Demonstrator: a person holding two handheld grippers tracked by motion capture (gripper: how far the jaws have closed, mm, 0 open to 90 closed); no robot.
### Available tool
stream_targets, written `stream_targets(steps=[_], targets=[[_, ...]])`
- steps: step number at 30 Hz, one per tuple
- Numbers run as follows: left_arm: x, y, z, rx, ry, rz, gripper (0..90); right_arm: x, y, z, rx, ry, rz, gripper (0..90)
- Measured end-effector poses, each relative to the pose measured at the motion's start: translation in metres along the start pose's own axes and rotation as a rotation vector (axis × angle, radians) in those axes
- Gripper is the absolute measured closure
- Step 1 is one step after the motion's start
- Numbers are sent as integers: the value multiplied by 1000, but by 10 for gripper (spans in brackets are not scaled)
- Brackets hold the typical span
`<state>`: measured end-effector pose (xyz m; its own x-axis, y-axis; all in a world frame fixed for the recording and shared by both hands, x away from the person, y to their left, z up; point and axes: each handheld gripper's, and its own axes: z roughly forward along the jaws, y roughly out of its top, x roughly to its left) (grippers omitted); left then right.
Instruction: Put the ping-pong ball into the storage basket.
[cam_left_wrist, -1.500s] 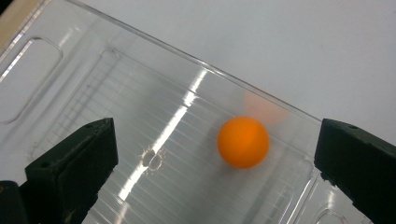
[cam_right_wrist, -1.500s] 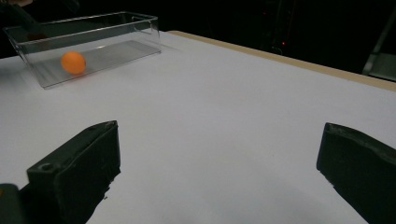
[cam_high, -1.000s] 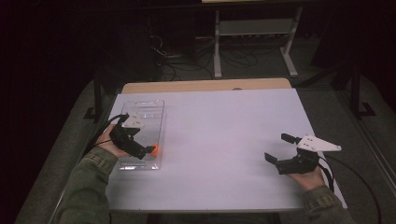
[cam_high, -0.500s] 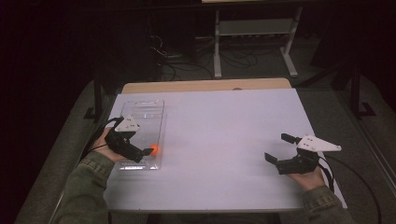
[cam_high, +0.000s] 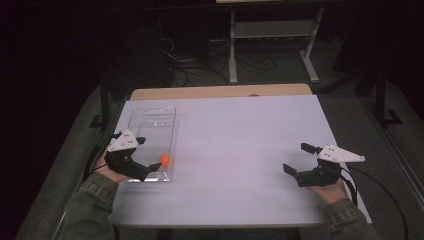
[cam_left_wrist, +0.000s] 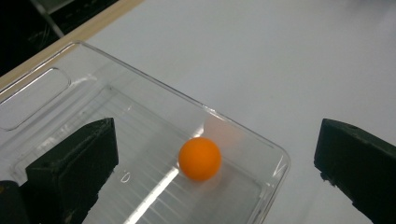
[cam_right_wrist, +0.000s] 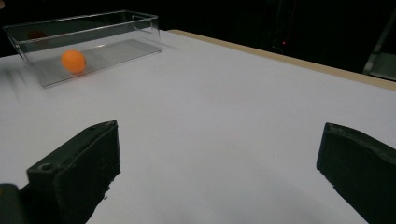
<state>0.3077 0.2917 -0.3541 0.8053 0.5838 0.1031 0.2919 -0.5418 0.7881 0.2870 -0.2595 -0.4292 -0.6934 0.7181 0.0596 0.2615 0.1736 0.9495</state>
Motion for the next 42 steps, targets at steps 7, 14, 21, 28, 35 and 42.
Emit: stream_targets(steps=[7,14,21,28,35,42], targets=[[-3,-11,-2,-64,-25,-24,0,0,0,0,-3,1,-1,0],[-3,-22,-7,-165,17,-71,0,0,0,0,-8,0,-6,0],[-3,-31,-12,-237,94,-100,0,0,0,-1,-12,-2,-7,0],[-9,-40,-11,-251,135,-96,0,1,-1,0,-26,6,-3,0],[-12,-47,-9,-276,154,-111,0,1,-2,1,-26,9,0,0],[-11,-53,-10,-334,185,-149,0,1,-1,0,-34,11,1,0]])
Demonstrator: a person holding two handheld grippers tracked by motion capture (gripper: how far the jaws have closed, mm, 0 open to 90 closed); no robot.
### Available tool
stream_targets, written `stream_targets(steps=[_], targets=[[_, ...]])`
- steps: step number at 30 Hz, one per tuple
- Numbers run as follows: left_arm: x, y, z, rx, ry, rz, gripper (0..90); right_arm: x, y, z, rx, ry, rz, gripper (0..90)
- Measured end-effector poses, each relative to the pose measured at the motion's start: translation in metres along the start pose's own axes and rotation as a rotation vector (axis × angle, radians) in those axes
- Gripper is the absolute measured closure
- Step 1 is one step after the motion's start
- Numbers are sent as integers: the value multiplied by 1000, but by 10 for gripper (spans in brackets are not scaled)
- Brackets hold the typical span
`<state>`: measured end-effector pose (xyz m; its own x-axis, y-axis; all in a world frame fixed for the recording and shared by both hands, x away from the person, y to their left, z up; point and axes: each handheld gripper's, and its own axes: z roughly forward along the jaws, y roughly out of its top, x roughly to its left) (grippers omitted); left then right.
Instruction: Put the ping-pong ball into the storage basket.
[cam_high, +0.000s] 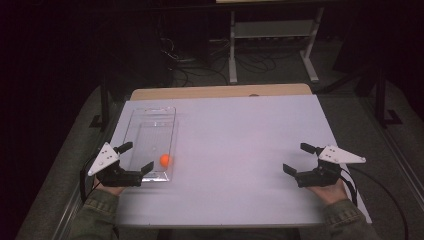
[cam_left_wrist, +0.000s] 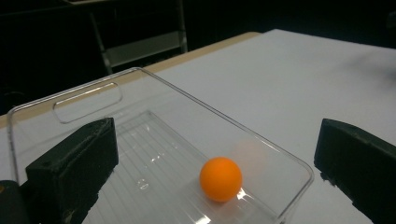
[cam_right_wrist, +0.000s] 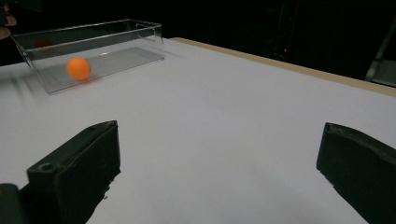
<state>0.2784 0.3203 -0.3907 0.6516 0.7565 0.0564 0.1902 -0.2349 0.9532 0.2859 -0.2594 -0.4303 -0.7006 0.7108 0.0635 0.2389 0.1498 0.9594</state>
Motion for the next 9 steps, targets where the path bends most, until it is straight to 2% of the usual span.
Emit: stream_targets(steps=[4,9], targets=[[3,-3,-4,-23,14,-28,0,0,0,0,0,3,4,0],[3,-6,-5,-48,37,-27,0,0,0,0,-7,1,4,0]])
